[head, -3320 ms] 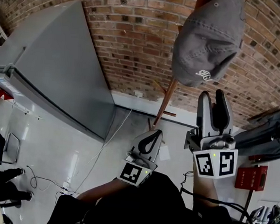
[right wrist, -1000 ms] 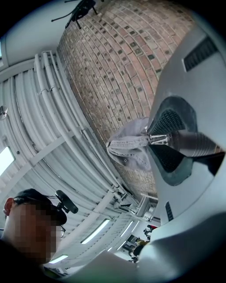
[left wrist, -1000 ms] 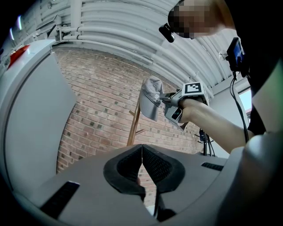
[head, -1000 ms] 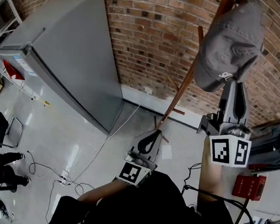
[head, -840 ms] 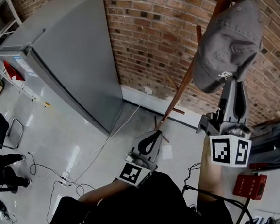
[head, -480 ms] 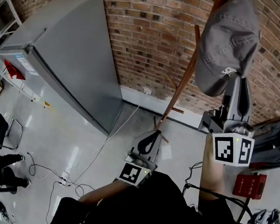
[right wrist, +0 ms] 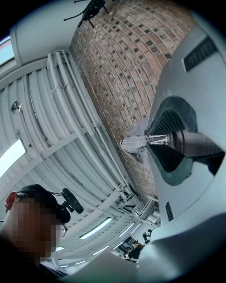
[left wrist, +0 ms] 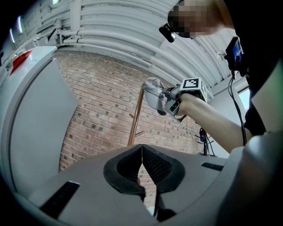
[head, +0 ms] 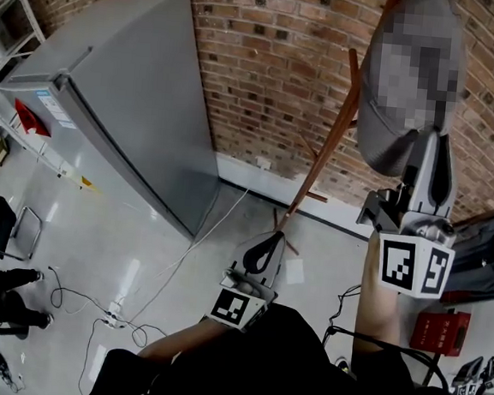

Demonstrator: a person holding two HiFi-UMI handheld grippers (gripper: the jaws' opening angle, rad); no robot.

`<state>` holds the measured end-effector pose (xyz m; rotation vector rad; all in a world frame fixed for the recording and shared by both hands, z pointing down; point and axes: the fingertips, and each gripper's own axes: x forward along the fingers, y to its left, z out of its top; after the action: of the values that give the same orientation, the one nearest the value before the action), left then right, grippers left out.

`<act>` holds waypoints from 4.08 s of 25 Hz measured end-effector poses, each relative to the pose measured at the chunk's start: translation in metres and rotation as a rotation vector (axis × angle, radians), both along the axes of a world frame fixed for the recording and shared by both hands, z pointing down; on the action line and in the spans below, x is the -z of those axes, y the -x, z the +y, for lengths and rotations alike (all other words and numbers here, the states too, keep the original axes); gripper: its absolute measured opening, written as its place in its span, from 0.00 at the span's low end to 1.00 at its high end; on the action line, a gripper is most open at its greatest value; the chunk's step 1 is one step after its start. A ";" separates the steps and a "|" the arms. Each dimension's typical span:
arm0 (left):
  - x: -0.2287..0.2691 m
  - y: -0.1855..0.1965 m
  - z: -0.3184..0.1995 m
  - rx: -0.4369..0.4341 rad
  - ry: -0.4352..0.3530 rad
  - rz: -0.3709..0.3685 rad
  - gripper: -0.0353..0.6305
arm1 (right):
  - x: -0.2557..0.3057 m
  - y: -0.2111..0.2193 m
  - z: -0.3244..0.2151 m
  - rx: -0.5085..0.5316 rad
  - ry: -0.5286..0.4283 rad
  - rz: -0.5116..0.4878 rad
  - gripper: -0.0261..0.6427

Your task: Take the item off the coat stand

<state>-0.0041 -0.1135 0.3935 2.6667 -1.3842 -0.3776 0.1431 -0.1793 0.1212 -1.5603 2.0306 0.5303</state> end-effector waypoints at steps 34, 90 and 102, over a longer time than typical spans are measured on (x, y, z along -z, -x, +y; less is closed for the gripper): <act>-0.002 -0.006 0.003 -0.055 -0.001 -0.003 0.08 | 0.043 -0.014 0.028 -0.063 -0.105 -0.046 0.15; -0.011 -0.043 0.009 -0.096 0.030 -0.040 0.08 | -0.007 -0.054 0.062 -0.077 -0.053 -0.085 0.15; -0.004 -0.044 0.020 -0.113 0.028 -0.037 0.08 | -0.059 -0.027 0.069 -0.003 0.035 -0.051 0.15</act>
<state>0.0403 -0.0933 0.3978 2.7270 -1.2315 -0.2966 0.1701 -0.1103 0.1797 -1.5816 2.0094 0.4543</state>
